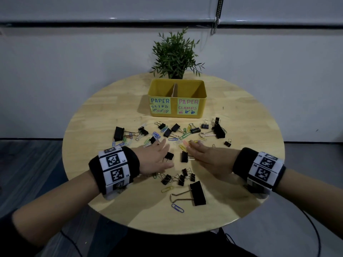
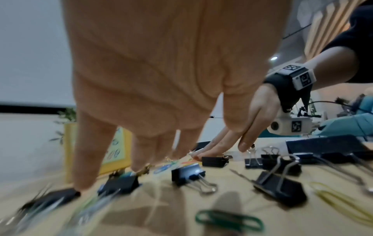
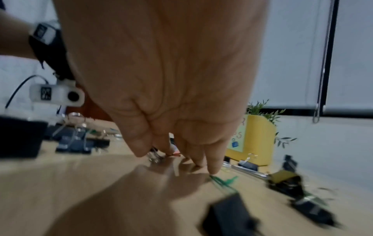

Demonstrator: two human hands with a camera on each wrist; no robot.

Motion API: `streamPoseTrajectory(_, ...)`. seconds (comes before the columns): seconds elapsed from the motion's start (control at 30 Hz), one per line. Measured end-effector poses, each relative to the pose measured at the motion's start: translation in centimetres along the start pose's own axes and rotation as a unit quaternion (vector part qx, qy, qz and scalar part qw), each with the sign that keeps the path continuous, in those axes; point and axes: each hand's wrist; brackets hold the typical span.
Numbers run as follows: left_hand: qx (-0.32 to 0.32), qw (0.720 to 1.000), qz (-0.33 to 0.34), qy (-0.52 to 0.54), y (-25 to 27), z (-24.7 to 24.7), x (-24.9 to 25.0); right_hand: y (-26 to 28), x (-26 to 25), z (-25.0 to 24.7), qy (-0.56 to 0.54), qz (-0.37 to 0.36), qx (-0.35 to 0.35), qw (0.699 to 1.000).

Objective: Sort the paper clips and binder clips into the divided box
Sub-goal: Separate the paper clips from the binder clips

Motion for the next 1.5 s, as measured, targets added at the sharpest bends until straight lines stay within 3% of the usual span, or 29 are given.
streamPoseTrajectory(0.1,-0.033,0.999,-0.015,-0.005,0.8,0.6,-0.8,-1.6,0.1,-0.8,-0.048,-0.005,0.03,0.998)
streamPoseTrajectory(0.2,0.01,0.998,-0.06,-0.034,0.8,0.1,-0.9,-3.2,1.4,-1.7,0.023,0.058,0.065,0.996)
streamPoseTrajectory(0.3,0.067,0.996,-0.046,-0.047,-1.2,-1.3,-0.8,-3.8,2.3,-3.0,0.083,0.127,0.009,0.988)
streamPoseTrajectory(0.43,0.054,0.998,-0.009,-0.044,-5.1,-2.7,-0.5,-3.5,2.8,-4.3,0.12,0.19,-0.036,0.974)
streamPoseTrajectory(0.57,0.037,0.997,-0.026,-0.068,-7.6,-2.7,-1.0,-4.2,2.2,-4.6,0.14,0.128,0.002,0.982)
streamPoseTrajectory(0.73,0.036,0.992,-0.076,-0.09,-8.7,-2.4,-1.9,-5.8,0.4,-4.5,0.127,0.095,-0.044,0.986)
streamPoseTrajectory(0.87,0.038,0.993,-0.099,-0.045,-9.2,-2.3,-3.1,-5.0,0.0,-3.7,0.137,0.071,-0.048,0.987)
streamPoseTrajectory(0.97,0.046,0.995,-0.082,0.013,-9.0,-2.7,-3.0,-3.2,0.0,-3.3,0.069,0.053,-0.024,0.996)
streamPoseTrajectory(1.07,0.071,0.995,-0.073,0.006,-7.8,-3.0,-2.6,-0.8,1.8,-3.4,-0.006,0.118,0.029,0.993)
streamPoseTrajectory(1.2,0.021,1.0,-0.008,-0.014,-5.6,-2.6,-1.3,1.9,2.6,-2.3,0.005,0.166,-0.049,0.985)
streamPoseTrajectory(1.3,0.018,1.0,0.022,-0.005,-5.2,-2.3,-0.4,1.8,1.9,-1.2,0.018,0.155,-0.041,0.987)
streamPoseTrajectory(1.5,0.01,0.999,0.021,-0.027,-4.6,-1.4,1.2,-0.1,-0.4,-1.4,0.051,0.095,-0.023,0.994)
Point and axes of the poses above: each hand's wrist, its own y-axis away from the middle knuckle, its own z-axis out of the palm, x = y × z, and after that the axes turned 9 degrees about x, right-handed
